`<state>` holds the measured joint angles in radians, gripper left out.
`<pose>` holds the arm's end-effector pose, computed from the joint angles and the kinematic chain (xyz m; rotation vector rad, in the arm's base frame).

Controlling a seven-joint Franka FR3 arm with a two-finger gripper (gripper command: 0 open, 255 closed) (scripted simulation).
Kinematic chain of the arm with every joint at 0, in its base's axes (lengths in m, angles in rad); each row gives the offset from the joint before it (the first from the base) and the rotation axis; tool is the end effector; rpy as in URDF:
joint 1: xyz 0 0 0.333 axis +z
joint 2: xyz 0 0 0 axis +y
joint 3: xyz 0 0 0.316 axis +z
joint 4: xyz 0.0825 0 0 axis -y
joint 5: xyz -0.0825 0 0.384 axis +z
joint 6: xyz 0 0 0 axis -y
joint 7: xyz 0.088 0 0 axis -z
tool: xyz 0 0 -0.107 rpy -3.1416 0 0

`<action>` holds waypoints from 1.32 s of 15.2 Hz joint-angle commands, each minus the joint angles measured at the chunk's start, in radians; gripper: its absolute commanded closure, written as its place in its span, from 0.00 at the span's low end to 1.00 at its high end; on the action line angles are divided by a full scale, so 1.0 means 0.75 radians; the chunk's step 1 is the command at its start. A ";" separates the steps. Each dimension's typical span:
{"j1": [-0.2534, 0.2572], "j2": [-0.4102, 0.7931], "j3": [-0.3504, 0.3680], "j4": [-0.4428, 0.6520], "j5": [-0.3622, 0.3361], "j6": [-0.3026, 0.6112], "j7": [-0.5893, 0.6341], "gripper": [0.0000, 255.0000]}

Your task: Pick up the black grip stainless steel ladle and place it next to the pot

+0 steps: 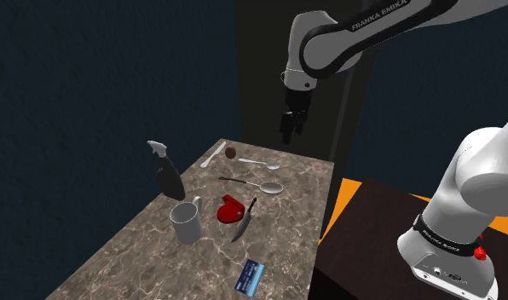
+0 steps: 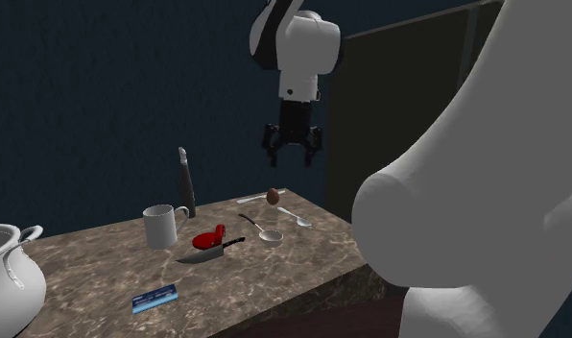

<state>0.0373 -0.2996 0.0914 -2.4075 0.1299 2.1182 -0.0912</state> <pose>0.4426 0.0640 0.4272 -3.0487 -0.2273 -0.0132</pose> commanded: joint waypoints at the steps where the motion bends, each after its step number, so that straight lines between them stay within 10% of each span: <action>1: 0.009 0.103 0.009 0.028 0.003 0.068 -0.016 0.00; 20: 0.081 0.989 0.055 0.523 -0.066 0.396 -0.101 0.00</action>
<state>0.0955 0.4282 0.1327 -2.0210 0.0820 2.4065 -0.1682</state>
